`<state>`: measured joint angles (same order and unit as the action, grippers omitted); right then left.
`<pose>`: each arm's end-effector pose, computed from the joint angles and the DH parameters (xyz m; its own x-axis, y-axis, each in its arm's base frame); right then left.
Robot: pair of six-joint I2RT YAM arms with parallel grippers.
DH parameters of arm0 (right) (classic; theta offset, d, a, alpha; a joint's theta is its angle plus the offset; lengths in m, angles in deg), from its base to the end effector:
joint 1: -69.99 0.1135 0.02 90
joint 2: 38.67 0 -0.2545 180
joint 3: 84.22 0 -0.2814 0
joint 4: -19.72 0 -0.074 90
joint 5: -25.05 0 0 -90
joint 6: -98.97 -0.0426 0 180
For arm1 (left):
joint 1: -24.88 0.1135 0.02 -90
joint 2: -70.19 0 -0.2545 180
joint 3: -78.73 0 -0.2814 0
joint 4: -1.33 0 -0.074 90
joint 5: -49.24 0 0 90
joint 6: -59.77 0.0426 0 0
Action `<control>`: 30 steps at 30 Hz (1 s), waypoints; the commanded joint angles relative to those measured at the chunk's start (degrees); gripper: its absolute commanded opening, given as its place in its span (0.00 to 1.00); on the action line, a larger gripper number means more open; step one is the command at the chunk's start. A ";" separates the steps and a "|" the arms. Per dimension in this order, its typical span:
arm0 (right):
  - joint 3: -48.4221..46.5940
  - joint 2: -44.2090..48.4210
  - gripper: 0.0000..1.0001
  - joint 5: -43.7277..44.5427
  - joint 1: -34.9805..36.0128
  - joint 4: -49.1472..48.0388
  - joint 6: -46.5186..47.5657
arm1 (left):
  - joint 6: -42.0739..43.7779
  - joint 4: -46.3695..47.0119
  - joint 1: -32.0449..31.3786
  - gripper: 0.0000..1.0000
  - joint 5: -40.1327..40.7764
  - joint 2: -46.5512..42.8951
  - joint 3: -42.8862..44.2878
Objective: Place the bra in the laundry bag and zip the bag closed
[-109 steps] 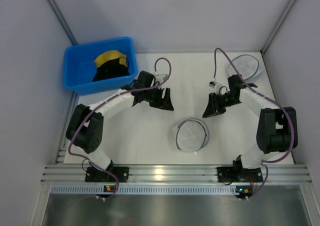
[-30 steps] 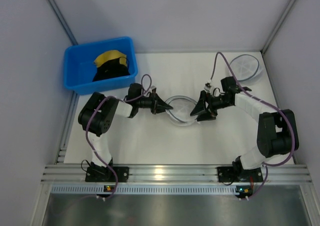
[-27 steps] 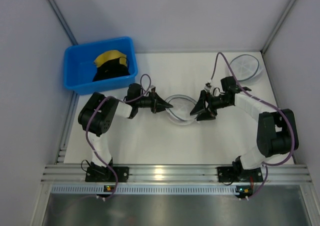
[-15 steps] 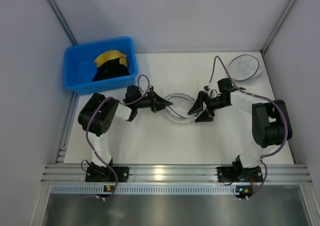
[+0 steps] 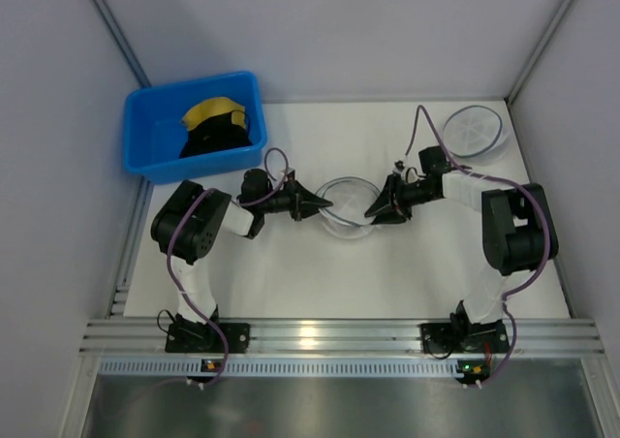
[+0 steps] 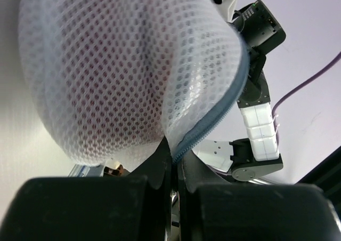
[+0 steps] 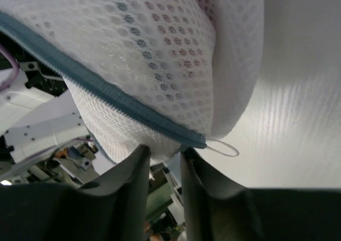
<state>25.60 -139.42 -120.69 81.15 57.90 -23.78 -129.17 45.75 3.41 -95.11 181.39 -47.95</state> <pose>0.3319 0.1014 0.1291 -0.9870 0.1157 0.1119 0.1558 0.5133 0.8439 0.3203 -0.1632 0.0894 -0.9036 -0.2633 0.3380 -0.3614 0.0448 -0.9313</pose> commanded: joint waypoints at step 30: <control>19.19 10.83 0.00 -7.89 -1.05 -36.06 -40.28 | 93.58 -66.93 -20.34 0.57 45.02 -44.23 8.12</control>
<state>45.23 -131.03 -128.85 80.64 26.41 -60.04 -41.13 -19.45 -10.86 -58.00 137.66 -37.76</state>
